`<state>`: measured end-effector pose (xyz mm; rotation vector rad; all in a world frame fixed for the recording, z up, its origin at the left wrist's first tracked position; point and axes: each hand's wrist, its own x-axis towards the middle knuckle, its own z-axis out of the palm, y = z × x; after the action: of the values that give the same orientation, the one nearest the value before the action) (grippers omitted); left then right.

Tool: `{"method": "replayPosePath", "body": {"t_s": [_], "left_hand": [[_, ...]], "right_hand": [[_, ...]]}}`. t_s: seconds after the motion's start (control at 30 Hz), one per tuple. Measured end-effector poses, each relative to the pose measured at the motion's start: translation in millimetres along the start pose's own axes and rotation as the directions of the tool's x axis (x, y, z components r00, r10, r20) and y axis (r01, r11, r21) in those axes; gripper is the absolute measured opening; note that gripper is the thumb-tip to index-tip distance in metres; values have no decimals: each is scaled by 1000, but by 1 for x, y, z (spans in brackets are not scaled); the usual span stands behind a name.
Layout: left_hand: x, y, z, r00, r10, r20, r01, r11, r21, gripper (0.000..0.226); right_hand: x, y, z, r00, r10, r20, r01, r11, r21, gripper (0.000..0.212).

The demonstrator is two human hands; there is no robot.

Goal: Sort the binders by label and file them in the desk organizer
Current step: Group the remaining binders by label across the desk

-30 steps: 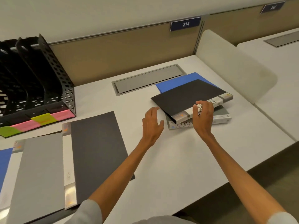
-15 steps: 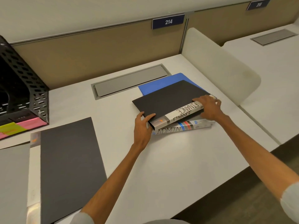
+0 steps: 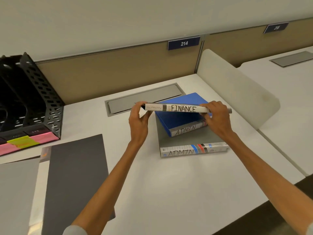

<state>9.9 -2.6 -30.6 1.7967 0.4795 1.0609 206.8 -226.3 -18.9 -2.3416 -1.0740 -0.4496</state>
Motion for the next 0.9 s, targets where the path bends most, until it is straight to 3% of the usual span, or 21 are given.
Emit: {"method": "replayPosePath", "body": {"t_s": [0.13,0.2,0.33,0.47,0.6,0.7,0.77,0.9], "left_hand": [[23,32,-5,977,-200,-78,182,964,-192,68],[23,47,-4,950,-312,-26,294,917,-271,76],[3,70,14,905,-345,249,414,848,-330,76],[2,85,19,930,-339,142,366,835,-410,61],[8,84,-9,922,-386,23,360,837,-412,27],[9,80,-32,902,-430,-45,386,848,-364,34],[12,82,-46,905,-420,-72,378,869,-319,47],[13,90,-68,947,-300,-117,269,936,-224,41]], "right_hand": [[9,-49,-4,975,-116,-187,112,993,-35,23],[8,-77,-3,960,-109,-259,107,994,-20,24],[3,-136,5,935,-4,-356,49,992,119,22],[-4,-187,17,929,108,-353,5,952,305,23],[-4,-202,23,985,-1,-172,81,883,462,33],[-2,-199,25,993,-113,-12,93,746,659,42],[2,-193,34,994,-57,92,-24,709,705,53],[15,-175,68,928,115,353,-325,713,621,68]]}}
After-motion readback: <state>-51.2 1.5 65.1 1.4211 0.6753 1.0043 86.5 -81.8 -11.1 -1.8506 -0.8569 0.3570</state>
